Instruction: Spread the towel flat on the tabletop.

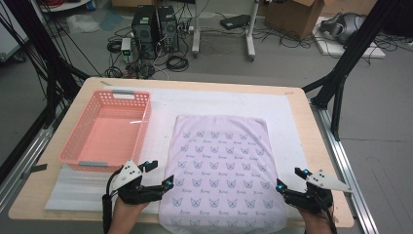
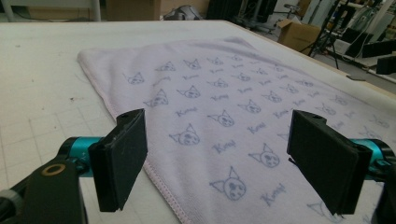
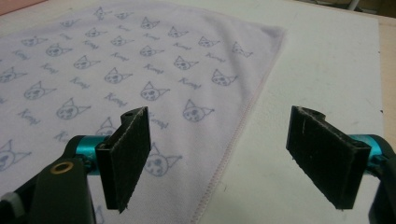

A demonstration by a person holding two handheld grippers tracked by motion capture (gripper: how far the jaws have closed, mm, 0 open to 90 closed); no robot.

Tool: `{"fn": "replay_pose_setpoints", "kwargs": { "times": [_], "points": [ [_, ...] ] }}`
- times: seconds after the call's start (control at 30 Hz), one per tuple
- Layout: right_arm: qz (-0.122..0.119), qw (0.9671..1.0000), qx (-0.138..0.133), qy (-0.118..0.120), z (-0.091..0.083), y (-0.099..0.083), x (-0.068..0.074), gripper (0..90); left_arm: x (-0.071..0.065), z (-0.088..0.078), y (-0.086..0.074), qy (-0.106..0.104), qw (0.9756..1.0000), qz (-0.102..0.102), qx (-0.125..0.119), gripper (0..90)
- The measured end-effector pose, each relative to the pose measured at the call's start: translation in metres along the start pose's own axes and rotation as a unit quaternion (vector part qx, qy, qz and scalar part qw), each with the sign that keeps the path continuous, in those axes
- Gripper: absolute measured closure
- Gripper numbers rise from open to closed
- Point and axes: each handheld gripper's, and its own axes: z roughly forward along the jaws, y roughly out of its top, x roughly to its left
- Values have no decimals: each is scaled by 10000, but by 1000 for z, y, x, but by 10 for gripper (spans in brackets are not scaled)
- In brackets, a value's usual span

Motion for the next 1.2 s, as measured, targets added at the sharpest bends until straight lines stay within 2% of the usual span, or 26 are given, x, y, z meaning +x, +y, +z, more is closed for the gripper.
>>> {"fn": "replay_pose_setpoints", "kwargs": {
  "times": [0.47,0.97,1.2],
  "points": [
    [15,10000,67,-50,-1,-2,-1,209,2,4,-2,-6,9999,-45,109,206],
    [43,9999,93,-40,2,-2,-1,209,2,2,-4,12,9999,-77,138,211],
    [-16,9999,114,19,3,0,3,209,-2,2,-4,18,9998,-13,193,212]
  ]
}}
